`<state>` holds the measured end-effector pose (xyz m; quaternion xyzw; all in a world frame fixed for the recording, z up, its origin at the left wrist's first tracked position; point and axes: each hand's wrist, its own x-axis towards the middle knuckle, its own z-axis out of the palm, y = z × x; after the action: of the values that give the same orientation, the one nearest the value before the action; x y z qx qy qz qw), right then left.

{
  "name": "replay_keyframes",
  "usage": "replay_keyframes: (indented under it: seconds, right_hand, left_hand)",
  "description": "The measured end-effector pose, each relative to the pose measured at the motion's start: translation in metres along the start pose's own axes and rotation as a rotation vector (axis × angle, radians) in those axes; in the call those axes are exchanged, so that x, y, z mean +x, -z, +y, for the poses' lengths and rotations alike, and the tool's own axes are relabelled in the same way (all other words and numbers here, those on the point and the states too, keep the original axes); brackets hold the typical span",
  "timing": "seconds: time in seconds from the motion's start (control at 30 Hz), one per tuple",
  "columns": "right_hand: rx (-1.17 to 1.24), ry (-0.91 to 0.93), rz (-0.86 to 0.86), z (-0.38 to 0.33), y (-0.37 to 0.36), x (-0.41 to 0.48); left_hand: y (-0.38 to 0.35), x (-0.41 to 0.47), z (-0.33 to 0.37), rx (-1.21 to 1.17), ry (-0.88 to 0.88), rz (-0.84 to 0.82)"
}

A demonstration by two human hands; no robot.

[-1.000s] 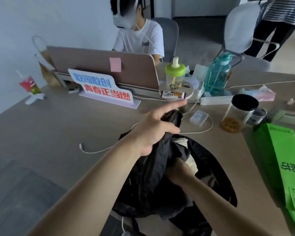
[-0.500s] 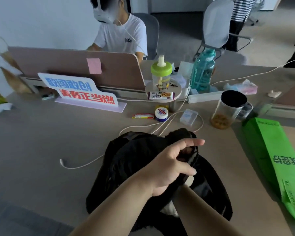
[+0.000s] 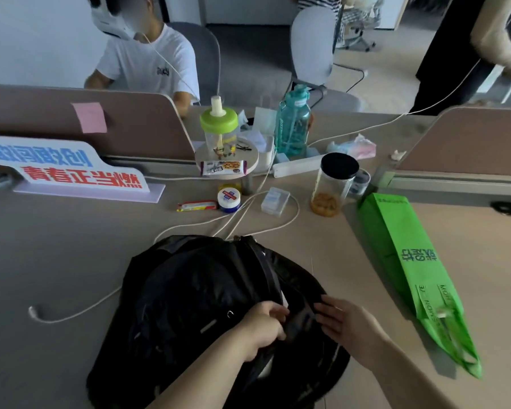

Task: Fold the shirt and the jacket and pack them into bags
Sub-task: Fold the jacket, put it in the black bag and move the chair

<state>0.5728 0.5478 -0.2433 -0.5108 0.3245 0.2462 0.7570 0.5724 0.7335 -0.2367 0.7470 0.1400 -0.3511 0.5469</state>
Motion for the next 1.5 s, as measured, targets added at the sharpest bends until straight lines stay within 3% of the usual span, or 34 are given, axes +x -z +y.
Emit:
replay_keyframes:
  seconds: [0.13, 0.27, 0.37, 0.47, 0.67, 0.87, 1.1, 1.27, 1.4, 1.5]
  right_hand:
    - [0.018, 0.064, -0.01, -0.023, 0.001, -0.013]
    - [-0.068, 0.172, -0.073, -0.051, -0.048, -0.032]
    - [-0.19, 0.291, -0.218, -0.067, -0.12, -0.045]
    - [-0.396, 0.3, -0.502, -0.046, -0.216, -0.063]
    - [-0.775, 0.221, -0.979, 0.083, -0.353, -0.161]
    - [-1.114, 0.229, -1.34, 0.22, -0.368, -0.3]
    - [-1.464, 0.213, -1.569, 0.392, -0.339, -0.43]
    - [-1.555, 0.2, -1.477, 0.535, -0.329, -0.506]
    - [-1.717, 0.189, -1.561, 0.622, -0.317, -0.56]
    - [-1.706, 0.161, -1.527, 0.655, -0.322, -0.593]
  left_hand:
    - [-0.012, -0.006, 0.004, 0.077, 0.004, -0.028]
    - [0.002, -0.037, 0.025, -0.031, -0.128, 0.061]
    - [0.051, -0.082, 0.033, -0.137, -0.249, 0.338]
    - [0.119, -0.157, 0.004, -0.256, -0.227, 0.655]
    - [0.181, -0.372, -0.123, -0.475, -0.002, 1.24]
    - [0.151, -0.576, -0.268, -0.375, 0.358, 1.626]
    - [0.106, -0.761, -0.422, -0.161, 0.8, 1.701]
    - [0.088, -0.858, -0.551, 0.03, 1.039, 1.764]
    - [0.069, -0.91, -0.649, -0.134, 1.125, 1.661]
    - [0.06, -0.922, -0.695, -0.389, 0.879, 1.663]
